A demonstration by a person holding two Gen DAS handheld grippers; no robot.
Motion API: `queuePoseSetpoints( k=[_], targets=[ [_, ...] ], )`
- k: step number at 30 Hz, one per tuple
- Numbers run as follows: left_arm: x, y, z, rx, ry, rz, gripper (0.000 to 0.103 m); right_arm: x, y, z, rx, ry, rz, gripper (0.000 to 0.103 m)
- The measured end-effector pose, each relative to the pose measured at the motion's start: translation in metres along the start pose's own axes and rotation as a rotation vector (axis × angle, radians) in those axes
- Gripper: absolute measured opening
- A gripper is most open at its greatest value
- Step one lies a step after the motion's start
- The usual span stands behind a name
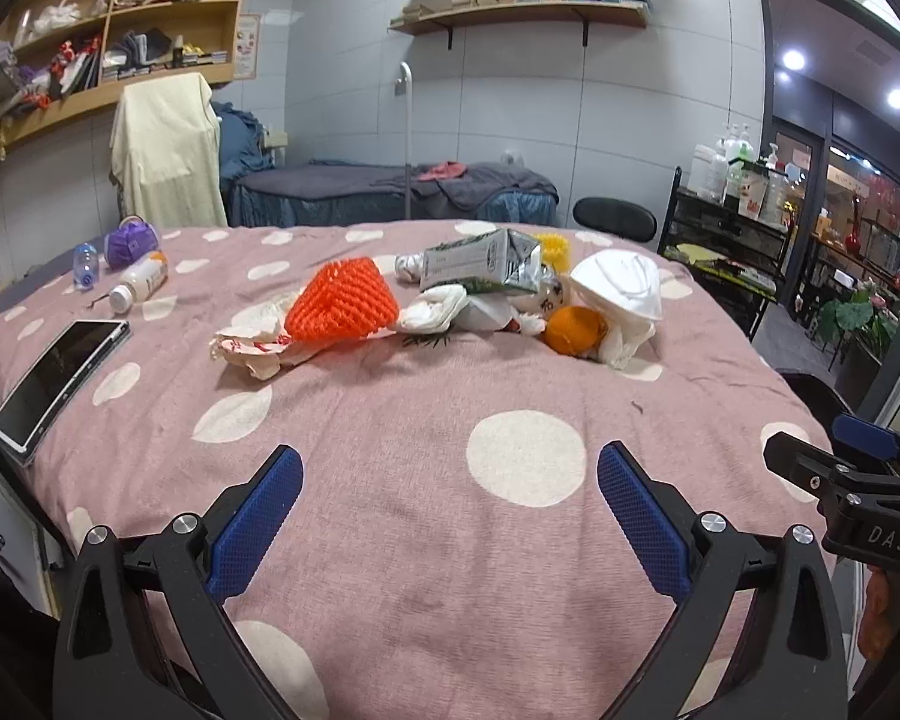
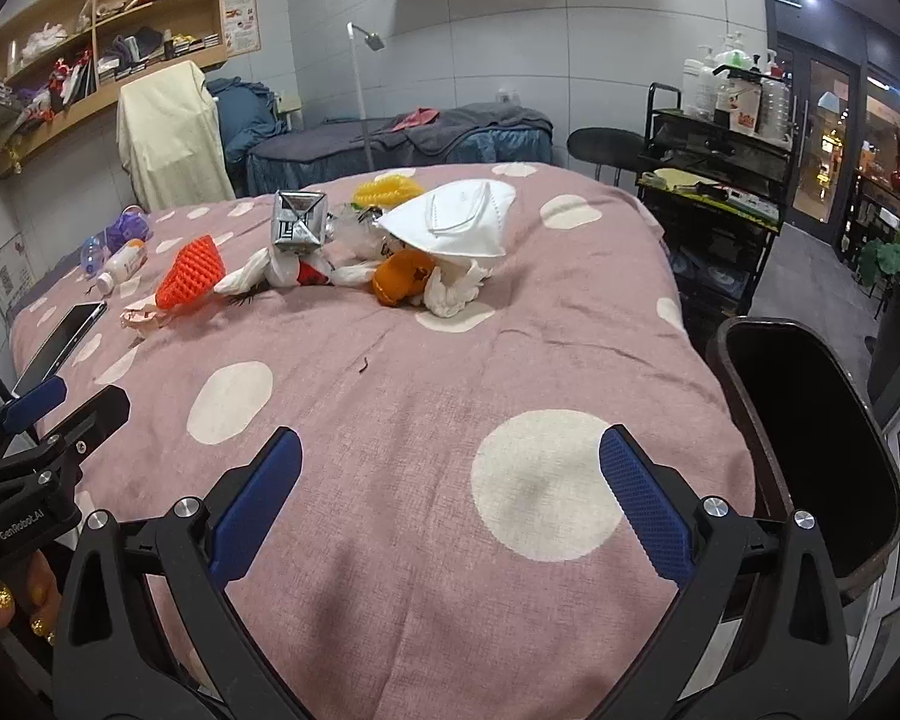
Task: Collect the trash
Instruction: 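Grasp the orange mesh net with the left tool while the right tool grasps the white mask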
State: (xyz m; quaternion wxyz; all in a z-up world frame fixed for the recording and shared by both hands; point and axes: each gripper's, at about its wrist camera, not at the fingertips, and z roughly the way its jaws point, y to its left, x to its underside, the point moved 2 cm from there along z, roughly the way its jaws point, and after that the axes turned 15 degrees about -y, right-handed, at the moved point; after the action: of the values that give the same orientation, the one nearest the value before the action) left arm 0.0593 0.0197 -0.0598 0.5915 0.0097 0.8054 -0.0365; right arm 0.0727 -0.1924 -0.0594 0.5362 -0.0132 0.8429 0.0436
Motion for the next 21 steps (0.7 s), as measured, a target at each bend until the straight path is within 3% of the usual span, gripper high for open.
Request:
queuePoseSetpoints(
  k=[6,17,21],
  targets=[
    [-0.005,0.021,0.029,0.04,0.036,0.029,0.097,-0.007,0.001,0.035,-0.07,0.092,0.059,0.098],
    [-0.036,0.057,0.107,0.1,0.104,0.098,0.097,-0.041,0.002,0.083,-0.071,0.091,0.012,0.098],
    [-0.045,0.066,0.132,0.128,0.128,0.075,0.091,-0.048,0.0,0.095,-0.072,0.099,0.01,0.098]
  ],
)
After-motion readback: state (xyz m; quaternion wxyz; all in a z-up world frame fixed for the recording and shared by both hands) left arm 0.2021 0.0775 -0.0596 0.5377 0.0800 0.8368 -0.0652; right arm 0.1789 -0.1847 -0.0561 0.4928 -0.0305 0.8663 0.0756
